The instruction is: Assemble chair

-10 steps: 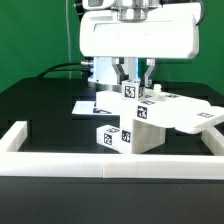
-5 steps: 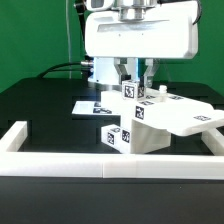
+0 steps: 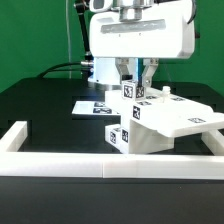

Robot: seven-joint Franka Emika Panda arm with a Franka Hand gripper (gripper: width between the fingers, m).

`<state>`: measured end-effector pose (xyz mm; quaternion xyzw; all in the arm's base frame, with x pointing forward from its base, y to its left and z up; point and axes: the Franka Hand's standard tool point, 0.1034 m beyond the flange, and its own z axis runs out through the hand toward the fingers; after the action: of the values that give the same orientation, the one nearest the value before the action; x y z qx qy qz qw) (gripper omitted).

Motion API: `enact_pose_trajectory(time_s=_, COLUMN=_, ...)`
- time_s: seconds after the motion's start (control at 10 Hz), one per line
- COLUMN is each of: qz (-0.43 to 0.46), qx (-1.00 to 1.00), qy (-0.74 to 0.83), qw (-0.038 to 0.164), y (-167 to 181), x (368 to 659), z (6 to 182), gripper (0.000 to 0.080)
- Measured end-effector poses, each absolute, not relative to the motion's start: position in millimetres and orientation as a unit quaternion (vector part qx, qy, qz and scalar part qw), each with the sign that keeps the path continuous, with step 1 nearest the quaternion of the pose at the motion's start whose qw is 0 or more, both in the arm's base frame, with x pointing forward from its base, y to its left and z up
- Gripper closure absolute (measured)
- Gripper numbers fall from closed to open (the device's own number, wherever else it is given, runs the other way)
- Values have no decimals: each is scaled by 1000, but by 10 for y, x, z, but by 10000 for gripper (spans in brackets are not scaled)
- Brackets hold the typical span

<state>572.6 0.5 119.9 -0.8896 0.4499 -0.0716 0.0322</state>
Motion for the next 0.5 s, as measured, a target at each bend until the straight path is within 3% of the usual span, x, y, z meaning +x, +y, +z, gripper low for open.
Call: enact_pose_trajectory(time_s=0.5, qz=-66, qx=-833, qy=548, qw=44, y=51, x=5733, z=1196, gripper=512)
